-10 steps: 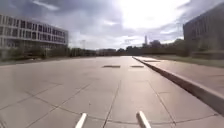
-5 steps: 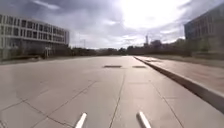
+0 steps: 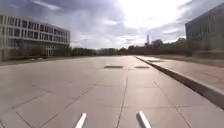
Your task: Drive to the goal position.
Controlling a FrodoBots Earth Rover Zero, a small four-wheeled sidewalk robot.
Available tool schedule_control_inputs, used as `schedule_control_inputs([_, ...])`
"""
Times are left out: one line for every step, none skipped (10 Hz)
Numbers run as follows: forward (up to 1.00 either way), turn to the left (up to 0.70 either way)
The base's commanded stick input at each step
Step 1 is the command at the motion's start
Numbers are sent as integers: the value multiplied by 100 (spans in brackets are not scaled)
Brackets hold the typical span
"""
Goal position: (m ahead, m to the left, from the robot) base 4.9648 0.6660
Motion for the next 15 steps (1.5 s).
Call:
schedule_control_inputs([50,0])
schedule_control_inputs([50,0])
schedule_control_inputs([50,0])
schedule_control_inputs([50,0])
schedule_control_inputs([50,0])
schedule_control_inputs([50,0])
schedule_control_inputs([50,0])
schedule_control_inputs([50,0])
schedule_control_inputs([50,0])
schedule_control_inputs([50,0])
schedule_control_inputs([50,0])
schedule_control_inputs([50,0])
schedule_control_inputs([50,0])
schedule_control_inputs([50,0])
schedule_control_inputs([50,0])
